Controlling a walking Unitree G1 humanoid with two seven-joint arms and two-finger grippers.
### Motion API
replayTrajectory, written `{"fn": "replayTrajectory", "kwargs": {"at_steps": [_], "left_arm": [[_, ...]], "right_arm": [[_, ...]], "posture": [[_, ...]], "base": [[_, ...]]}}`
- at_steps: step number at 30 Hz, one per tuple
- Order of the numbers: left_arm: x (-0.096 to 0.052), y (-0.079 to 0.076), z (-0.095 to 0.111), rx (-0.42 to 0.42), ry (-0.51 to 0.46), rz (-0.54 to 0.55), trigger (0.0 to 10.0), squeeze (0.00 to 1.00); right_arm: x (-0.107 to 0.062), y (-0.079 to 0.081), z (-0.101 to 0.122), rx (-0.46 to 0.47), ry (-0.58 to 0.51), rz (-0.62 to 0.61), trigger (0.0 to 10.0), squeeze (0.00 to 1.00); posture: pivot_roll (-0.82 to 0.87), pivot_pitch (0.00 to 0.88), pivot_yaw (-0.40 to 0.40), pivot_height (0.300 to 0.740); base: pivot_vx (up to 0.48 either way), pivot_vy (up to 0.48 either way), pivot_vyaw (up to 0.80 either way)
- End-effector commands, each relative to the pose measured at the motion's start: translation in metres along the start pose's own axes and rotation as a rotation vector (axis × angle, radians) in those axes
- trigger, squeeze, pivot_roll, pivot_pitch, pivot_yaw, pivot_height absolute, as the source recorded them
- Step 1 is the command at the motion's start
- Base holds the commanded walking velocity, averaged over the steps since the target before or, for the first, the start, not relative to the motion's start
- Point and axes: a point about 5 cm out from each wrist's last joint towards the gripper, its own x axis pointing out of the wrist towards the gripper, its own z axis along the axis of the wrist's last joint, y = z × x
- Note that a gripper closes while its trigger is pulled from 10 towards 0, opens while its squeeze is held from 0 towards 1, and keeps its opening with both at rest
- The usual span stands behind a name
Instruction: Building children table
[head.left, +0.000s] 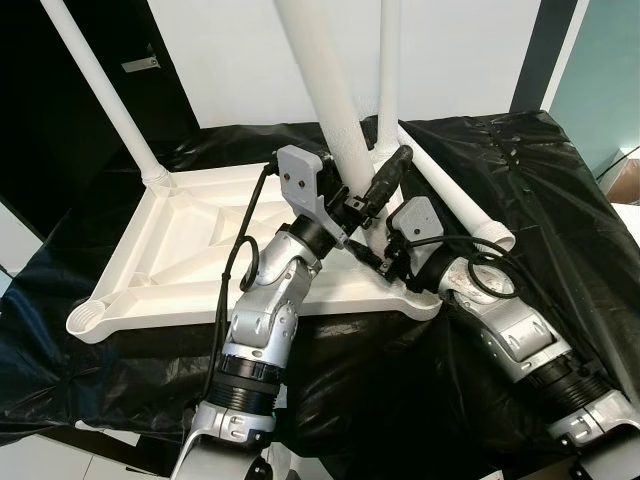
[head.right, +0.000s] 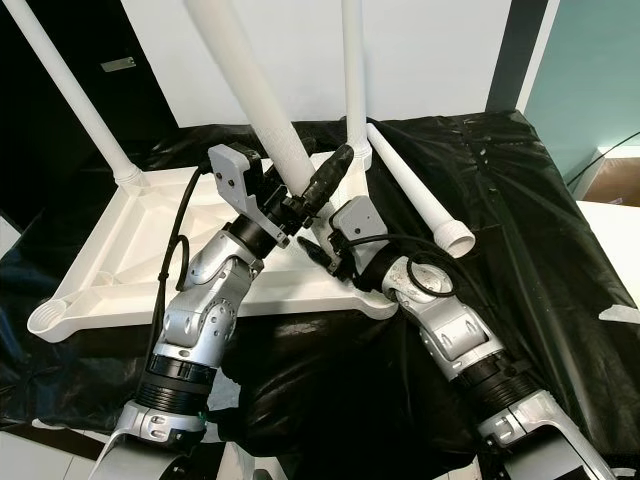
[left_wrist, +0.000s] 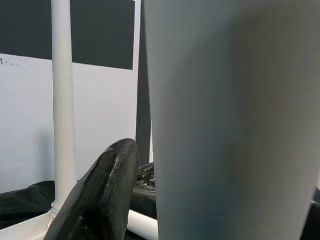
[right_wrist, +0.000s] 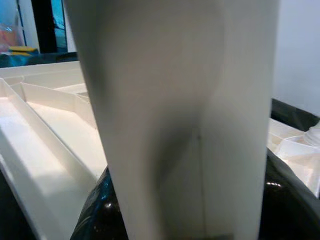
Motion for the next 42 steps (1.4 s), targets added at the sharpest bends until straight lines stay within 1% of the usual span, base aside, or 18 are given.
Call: {"fn": "replayTrajectory", "kwargs": {"at_steps": [1, 10, 11, 12, 14, 15, 17, 18, 21, 22, 23, 25, 26, 27, 28, 34, 35, 42], "left_arm": [[0.002, -0.004, -0.001, 0.018, 0.003, -0.050, 0.0, 1.00], [-0.001, -0.003, -0.005, 0.066, 0.031, -0.050, 0.0, 1.00], [-0.001, -0.003, -0.005, 0.067, 0.031, -0.050, 0.0, 1.00], [0.000, -0.003, -0.005, 0.068, 0.030, -0.051, 0.0, 1.00], [0.001, -0.003, -0.004, 0.068, 0.030, -0.051, 0.0, 1.00], [0.001, -0.002, -0.004, 0.069, 0.029, -0.051, 0.0, 1.00], [0.001, -0.002, -0.004, 0.071, 0.030, -0.050, 0.0, 1.00], [0.001, -0.001, -0.004, 0.073, 0.032, -0.048, 0.0, 1.00], [0.001, 0.000, -0.005, 0.078, 0.040, -0.039, 0.0, 0.91], [0.001, 0.000, -0.006, 0.079, 0.041, -0.037, 0.0, 0.80], [0.001, 0.000, -0.006, 0.079, 0.041, -0.038, 0.0, 0.41], [0.001, 0.000, -0.006, 0.080, 0.041, -0.041, 0.0, 0.11], [0.001, 0.000, -0.006, 0.080, 0.042, -0.043, 0.0, 0.00], [0.001, 0.000, -0.006, 0.080, 0.042, -0.043, 0.0, 0.00], [0.001, 0.000, -0.007, 0.081, 0.043, -0.044, 0.0, 0.00], [0.002, 0.001, -0.009, 0.081, 0.055, -0.027, 0.0, 0.00], [0.003, 0.005, -0.008, 0.082, 0.057, 0.004, 10.0, 0.00], [0.003, 0.008, -0.007, 0.087, 0.048, 0.033, 10.0, 0.00]], "right_arm": [[0.002, 0.010, 0.011, -0.024, -0.030, 0.028, 10.0, 0.00], [-0.008, 0.016, 0.017, -0.034, -0.023, 0.001, 10.0, 0.00], [-0.008, 0.015, 0.017, -0.031, -0.027, -0.017, 10.0, 0.25], [-0.009, 0.013, 0.017, -0.035, -0.023, -0.033, 9.8, 1.00], [-0.009, 0.012, 0.016, -0.040, -0.019, -0.045, 9.8, 1.00], [-0.009, 0.011, 0.016, -0.047, -0.014, -0.053, 10.0, 0.71], [-0.010, 0.010, 0.015, -0.053, -0.006, -0.055, 10.0, 0.71], [-0.011, 0.011, 0.015, -0.055, 0.002, -0.054, 10.0, 0.00], [-0.013, 0.013, 0.014, -0.053, 0.013, -0.048, 10.0, 0.00], [-0.014, 0.015, 0.014, -0.051, 0.019, -0.046, 10.0, 0.00], [-0.015, 0.016, 0.013, -0.045, 0.025, -0.047, 10.0, 0.00], [-0.017, 0.017, 0.013, -0.033, 0.032, -0.053, 10.0, 0.00], [-0.018, 0.018, 0.014, -0.024, 0.030, -0.053, 3.0, 0.00], [-0.018, 0.018, 0.014, -0.024, 0.030, -0.053, 3.0, 0.00], [-0.018, 0.019, 0.015, 0.006, 0.013, -0.043, 0.0, 0.00], [-0.020, 0.021, 0.016, 0.000, 0.001, -0.022, 0.0, 0.00], [-0.020, 0.020, 0.015, -0.005, 0.007, -0.023, 0.0, 0.00], [-0.020, 0.019, 0.015, -0.013, 0.016, -0.028, 0.0, 0.00]], "posture": [[-0.09, 0.000, 0.104, 0.740], [-0.09, 0.000, 0.110, 0.740], [-0.09, 0.000, 0.111, 0.740], [-0.09, 0.000, 0.113, 0.740], [-0.09, 0.000, 0.113, 0.740], [-0.09, 0.000, 0.116, 0.740], [-0.09, 0.000, 0.116, 0.740], [-0.10, 0.000, 0.118, 0.740], [-0.10, 0.000, 0.119, 0.740], [-0.10, 0.000, 0.119, 0.740], [-0.10, 0.000, 0.119, 0.740], [-0.10, 0.000, 0.119, 0.740], [-0.10, 0.000, 0.119, 0.740], [-0.10, 0.000, 0.119, 0.740], [-0.10, 0.000, 0.119, 0.740], [-0.10, 0.000, 0.122, 0.740], [-0.10, 0.000, 0.119, 0.740], [-0.10, 0.000, 0.116, 0.740]], "base": [[0.000, 0.000, 0.00], [0.000, 0.000, 0.00], [0.000, 0.000, 0.00], [0.000, 0.000, 0.00], [0.000, 0.000, 0.00], [0.000, 0.000, 0.00], [0.000, 0.000, 0.00], [0.000, 0.000, 0.00], [0.000, 0.000, 0.00], [0.000, 0.000, 0.00], [0.000, 0.000, 0.00], [0.000, 0.000, 0.00], [0.000, 0.000, 0.00], [0.000, 0.000, 0.00], [0.000, 0.000, 0.00], [0.000, 0.000, 0.00], [0.000, 0.000, 0.00], [0.000, 0.000, 0.00]]}}
